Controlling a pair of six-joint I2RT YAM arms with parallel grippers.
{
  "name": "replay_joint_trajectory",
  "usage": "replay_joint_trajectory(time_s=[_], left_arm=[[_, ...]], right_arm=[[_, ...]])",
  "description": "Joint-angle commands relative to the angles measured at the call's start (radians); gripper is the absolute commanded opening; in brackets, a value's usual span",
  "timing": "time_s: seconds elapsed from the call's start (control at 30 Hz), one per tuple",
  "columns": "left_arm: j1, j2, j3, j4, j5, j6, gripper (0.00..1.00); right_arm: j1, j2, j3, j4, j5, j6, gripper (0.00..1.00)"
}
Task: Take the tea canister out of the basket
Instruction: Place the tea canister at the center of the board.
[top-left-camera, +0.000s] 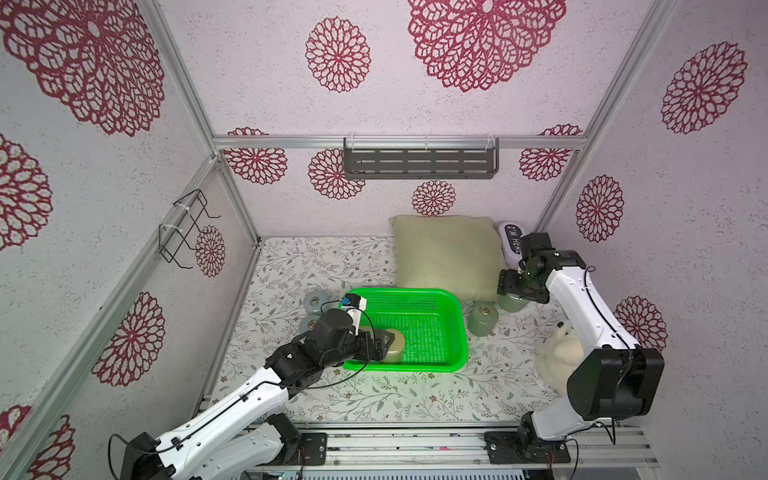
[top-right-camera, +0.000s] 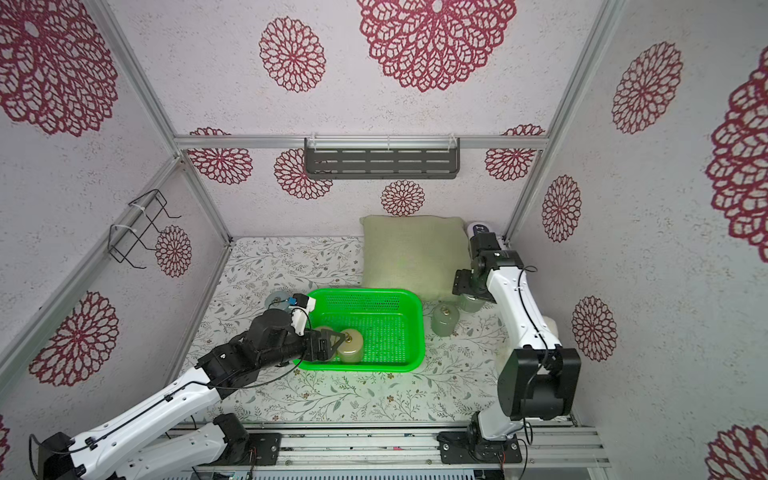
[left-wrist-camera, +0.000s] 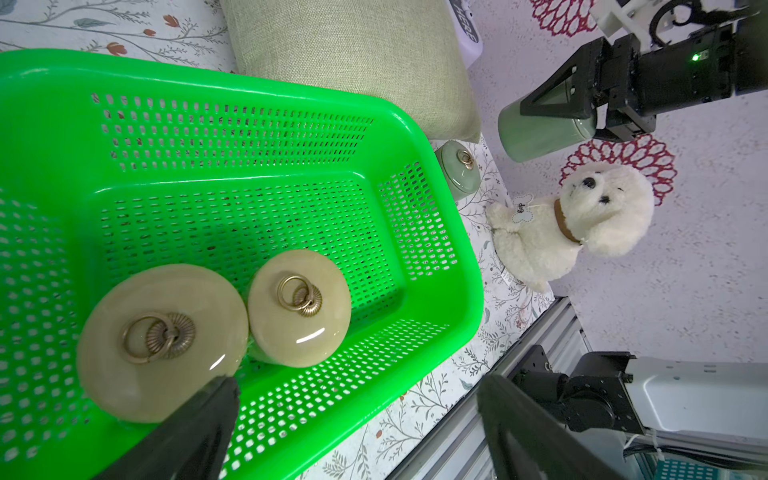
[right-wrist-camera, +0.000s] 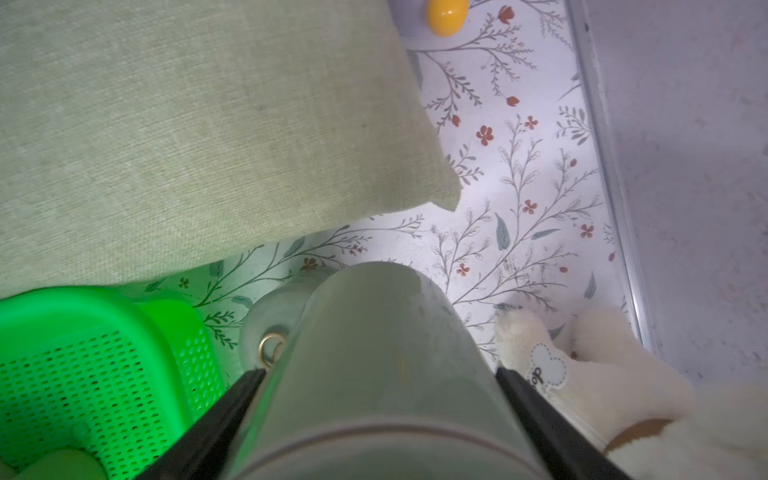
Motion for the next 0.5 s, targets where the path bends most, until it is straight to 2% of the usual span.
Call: replay_joint_trajectory(time_s=[0.0, 0.47], left_arm=[[-0.016, -0.028, -0.014, 0.035, -0.011, 0.020, 0.97], [-0.020, -0.045, -0.024, 0.041, -0.025, 0.020, 0.97]], right_arm=[[-0.031, -0.008, -0.004, 0.056, 0.020, -0.002, 0.62], [-0.105, 0.086, -0.156, 0.209, -0.005, 0.024, 0.63]])
